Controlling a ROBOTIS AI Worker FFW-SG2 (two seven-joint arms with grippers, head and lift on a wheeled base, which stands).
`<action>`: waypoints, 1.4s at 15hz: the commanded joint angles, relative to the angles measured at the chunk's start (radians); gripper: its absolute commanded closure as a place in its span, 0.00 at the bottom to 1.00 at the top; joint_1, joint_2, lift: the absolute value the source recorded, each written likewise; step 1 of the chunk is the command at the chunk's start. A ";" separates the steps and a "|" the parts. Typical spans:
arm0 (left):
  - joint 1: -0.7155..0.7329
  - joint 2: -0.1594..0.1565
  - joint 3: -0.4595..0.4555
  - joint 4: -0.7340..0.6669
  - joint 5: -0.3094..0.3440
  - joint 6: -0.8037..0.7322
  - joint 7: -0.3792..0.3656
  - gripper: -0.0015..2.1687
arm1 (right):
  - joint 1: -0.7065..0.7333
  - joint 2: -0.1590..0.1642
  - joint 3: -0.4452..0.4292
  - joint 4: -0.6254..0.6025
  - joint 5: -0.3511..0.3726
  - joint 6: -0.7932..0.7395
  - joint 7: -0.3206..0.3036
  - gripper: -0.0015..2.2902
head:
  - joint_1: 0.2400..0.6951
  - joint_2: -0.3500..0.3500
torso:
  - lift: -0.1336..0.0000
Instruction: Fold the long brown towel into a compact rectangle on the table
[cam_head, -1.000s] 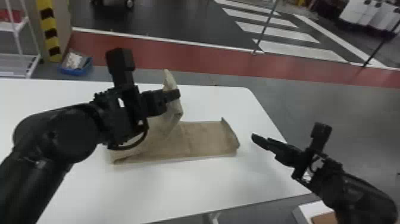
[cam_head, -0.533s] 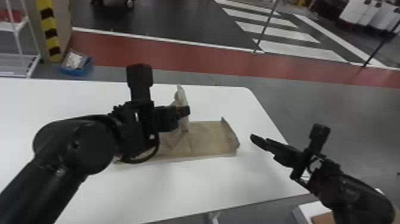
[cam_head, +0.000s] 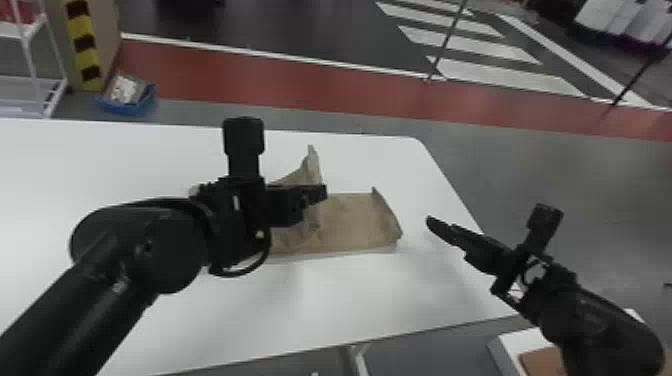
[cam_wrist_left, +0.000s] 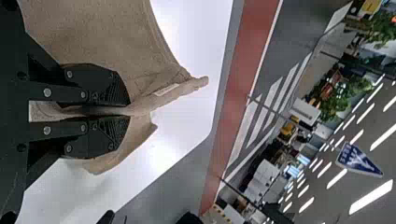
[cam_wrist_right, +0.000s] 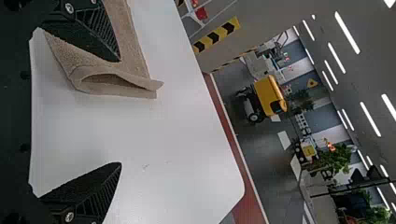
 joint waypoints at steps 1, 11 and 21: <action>-0.023 -0.004 -0.025 0.058 0.000 0.020 -0.081 0.00 | 0.002 0.001 -0.002 -0.003 -0.005 0.003 0.000 0.04 | 0.98 0.00 | 0.10; 0.146 -0.004 0.078 -0.217 -0.173 0.253 -0.073 0.02 | 0.013 0.041 0.052 -0.144 -0.006 0.113 -0.041 0.12 | 1.00 0.00 | 0.10; 0.351 0.276 0.461 -0.424 0.052 0.330 -0.184 0.02 | -0.272 0.111 0.261 -0.081 0.244 0.374 -0.103 0.21 | 1.00 0.12 | 0.10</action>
